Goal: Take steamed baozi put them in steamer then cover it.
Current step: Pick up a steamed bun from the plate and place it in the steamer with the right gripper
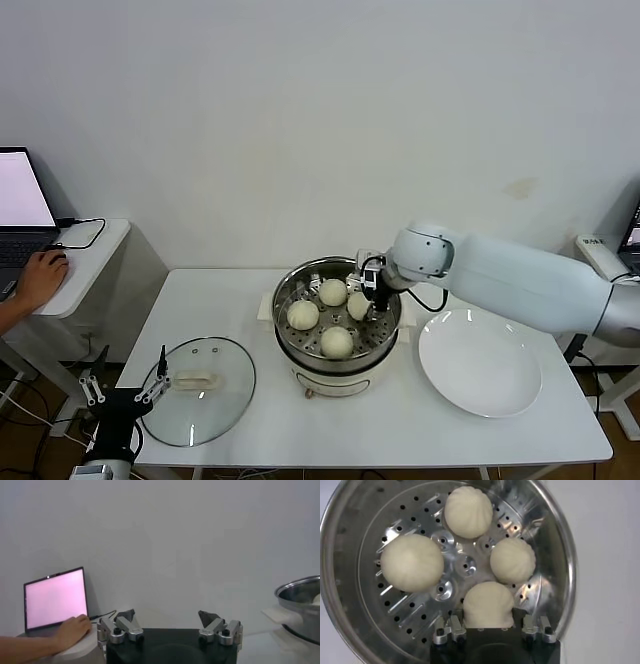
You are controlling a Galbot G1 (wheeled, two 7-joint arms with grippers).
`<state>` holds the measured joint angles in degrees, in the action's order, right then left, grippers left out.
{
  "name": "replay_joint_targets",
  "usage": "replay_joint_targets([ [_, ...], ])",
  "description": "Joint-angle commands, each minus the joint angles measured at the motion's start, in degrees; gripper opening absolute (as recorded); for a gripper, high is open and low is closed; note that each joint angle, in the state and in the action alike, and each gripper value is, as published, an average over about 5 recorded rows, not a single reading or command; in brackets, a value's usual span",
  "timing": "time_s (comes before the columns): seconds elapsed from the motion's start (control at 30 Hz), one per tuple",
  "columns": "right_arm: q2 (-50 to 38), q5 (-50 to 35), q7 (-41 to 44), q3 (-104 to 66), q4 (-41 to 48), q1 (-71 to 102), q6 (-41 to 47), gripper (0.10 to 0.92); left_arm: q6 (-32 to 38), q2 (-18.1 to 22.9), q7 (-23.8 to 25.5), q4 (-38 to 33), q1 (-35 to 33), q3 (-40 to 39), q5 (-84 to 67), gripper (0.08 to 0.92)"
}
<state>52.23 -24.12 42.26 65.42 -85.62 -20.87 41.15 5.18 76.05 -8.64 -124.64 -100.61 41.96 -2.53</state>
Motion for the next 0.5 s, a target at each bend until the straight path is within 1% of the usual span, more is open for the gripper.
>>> replay_joint_targets([
  [0.03,-0.3,0.56,0.39,-0.79,-0.39,0.69,0.46,0.646,-0.02,0.09,0.03,-0.16,0.0,-0.15,0.03,0.823],
  [0.23,-3.49,-1.22,0.97,-2.67,-5.29,-1.64,0.47,0.783,-0.13,0.06,0.05,-0.59,-0.01,-0.18,0.05,0.823],
  [0.33,-7.09,-2.65,0.39,-4.58,-9.2,-2.51,0.4,0.817,-0.18,0.04,0.04,-0.75,0.11,-0.25,0.02,0.823],
  [0.4,-10.2,-3.57,-2.25,-6.81,-11.66,-1.6,-0.09,0.821,-0.2,0.03,0.04,-0.77,0.28,-0.4,-0.01,0.823],
  [0.5,-15.49,-4.96,-11.09,-13.08,-15.25,4.49,-1.56,0.822,-0.2,0.01,0.07,-0.63,0.63,-0.73,-0.03,0.823],
])
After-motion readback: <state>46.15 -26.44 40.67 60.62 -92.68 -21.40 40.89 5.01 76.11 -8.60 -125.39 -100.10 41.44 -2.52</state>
